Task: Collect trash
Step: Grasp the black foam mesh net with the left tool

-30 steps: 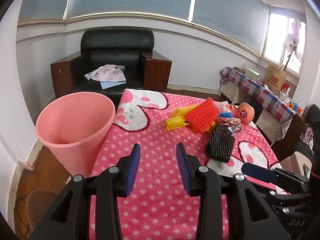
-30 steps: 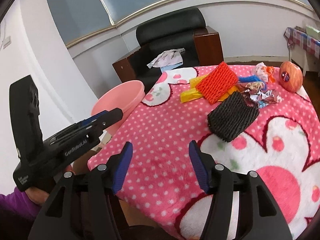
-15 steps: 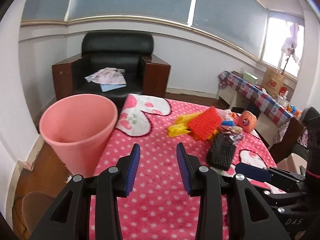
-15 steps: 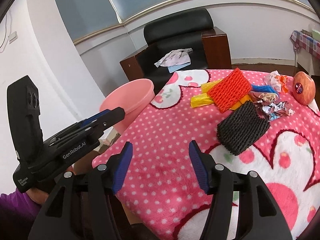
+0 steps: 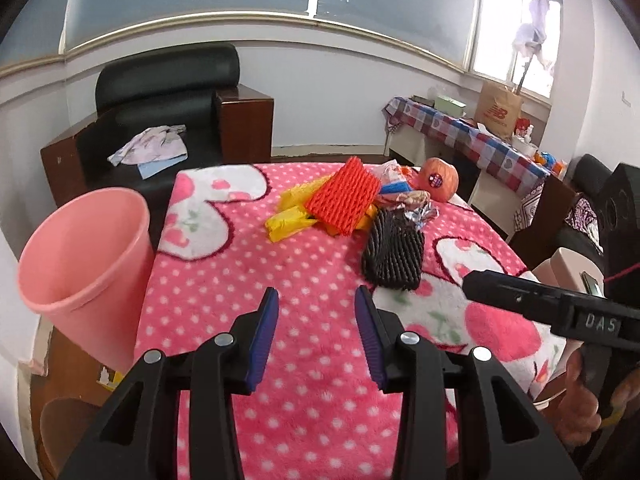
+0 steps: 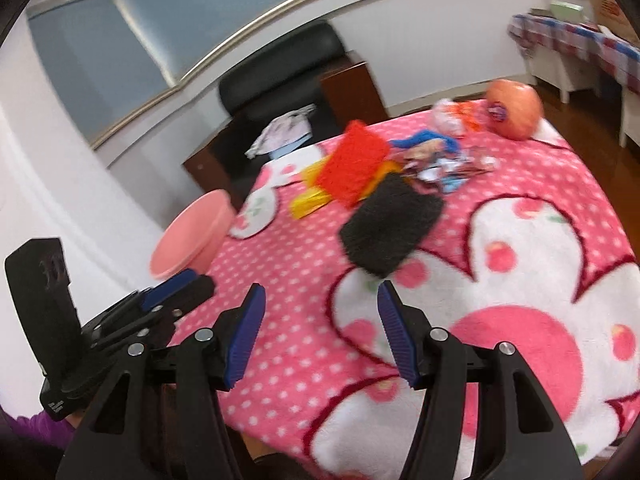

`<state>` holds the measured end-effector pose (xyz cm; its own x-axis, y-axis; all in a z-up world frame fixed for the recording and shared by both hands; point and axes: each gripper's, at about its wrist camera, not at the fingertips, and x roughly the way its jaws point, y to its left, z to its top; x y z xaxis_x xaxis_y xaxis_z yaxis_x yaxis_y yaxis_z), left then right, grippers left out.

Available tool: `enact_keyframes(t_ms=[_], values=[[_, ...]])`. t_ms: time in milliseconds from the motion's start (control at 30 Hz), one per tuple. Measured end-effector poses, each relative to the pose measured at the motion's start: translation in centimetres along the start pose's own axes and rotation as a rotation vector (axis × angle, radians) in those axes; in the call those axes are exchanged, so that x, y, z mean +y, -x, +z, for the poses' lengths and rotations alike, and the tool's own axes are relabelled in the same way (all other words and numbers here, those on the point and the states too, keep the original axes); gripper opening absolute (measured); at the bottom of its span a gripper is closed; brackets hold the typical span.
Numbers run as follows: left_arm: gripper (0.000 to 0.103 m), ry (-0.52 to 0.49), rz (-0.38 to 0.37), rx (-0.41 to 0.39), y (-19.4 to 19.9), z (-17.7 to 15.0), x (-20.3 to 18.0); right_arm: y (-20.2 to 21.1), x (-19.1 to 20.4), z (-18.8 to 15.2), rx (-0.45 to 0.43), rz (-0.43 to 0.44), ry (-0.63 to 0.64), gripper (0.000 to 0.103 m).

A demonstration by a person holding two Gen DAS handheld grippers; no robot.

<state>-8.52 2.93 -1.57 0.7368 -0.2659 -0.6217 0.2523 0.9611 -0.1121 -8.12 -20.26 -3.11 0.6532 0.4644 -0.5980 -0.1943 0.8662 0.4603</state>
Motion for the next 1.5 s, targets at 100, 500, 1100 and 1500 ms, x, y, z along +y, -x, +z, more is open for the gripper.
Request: enact_keyframes(t_ms=[100,500,1100,1500], values=[[0.039,-0.014,-0.007,-0.003,-0.4,0.8,-0.3,0.6,-0.8,0.3,-0.026,-0.020,-0.015,0.059],[0.039,-0.086,-0.073,0.064,-5.6,3.0,-3.5,0.6,-3.7,0.9,-0.020,-0.057,-0.028,0.059],[0.029,-0.105,-0.086,0.209,-14.4,4.5,-5.4,-2.2,-7.2,5.6,-0.011,-0.108,-0.010,0.059],[0.008,-0.092,-0.176,0.180,-10.1,4.5,-3.2,-4.3,-5.0,8.4,-0.021,-0.046,0.059,0.052]])
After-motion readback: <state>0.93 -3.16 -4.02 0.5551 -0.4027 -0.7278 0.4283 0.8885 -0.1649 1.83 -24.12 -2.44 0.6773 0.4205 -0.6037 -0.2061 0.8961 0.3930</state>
